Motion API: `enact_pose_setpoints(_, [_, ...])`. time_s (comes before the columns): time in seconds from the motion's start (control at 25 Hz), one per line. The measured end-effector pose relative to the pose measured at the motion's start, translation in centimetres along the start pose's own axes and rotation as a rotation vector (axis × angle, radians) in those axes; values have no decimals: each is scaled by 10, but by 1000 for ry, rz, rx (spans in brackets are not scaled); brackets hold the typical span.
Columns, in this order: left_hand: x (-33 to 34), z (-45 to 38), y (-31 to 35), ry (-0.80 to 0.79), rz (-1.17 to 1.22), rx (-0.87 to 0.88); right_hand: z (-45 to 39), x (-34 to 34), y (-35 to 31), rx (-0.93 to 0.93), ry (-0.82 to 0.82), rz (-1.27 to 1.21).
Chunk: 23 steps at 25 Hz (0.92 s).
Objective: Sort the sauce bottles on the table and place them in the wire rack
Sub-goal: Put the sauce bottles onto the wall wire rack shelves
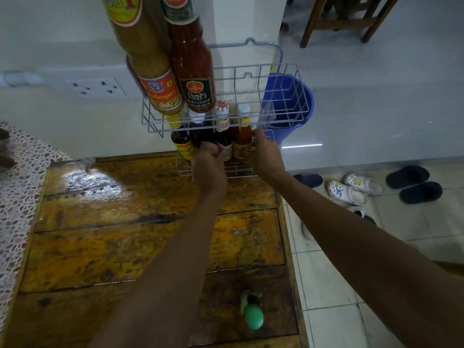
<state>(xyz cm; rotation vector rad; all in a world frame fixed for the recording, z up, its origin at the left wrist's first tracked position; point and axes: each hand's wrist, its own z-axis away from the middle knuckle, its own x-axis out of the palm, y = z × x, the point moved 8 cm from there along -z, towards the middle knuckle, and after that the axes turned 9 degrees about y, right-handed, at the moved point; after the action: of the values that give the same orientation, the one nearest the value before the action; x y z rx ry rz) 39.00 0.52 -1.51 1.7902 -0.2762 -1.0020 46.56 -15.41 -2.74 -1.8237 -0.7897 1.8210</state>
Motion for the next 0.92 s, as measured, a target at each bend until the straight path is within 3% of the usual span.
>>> enact_pose_setpoints(0.28, [1,1,-8,13,-112,9,-3,3,4,-16,15,21])
enact_pose_setpoints(0.6, [1,-5,-5,-87,-246,5,-1,6,3,22,19,27])
enact_pose_setpoints(0.76, [1,3,-1,-168,-247,96,-2,9,6,57,-50,16])
enact_pose_setpoints(0.92, [-10,24,8,-259,-293,188,18,-10,-8,-29,-89,-15])
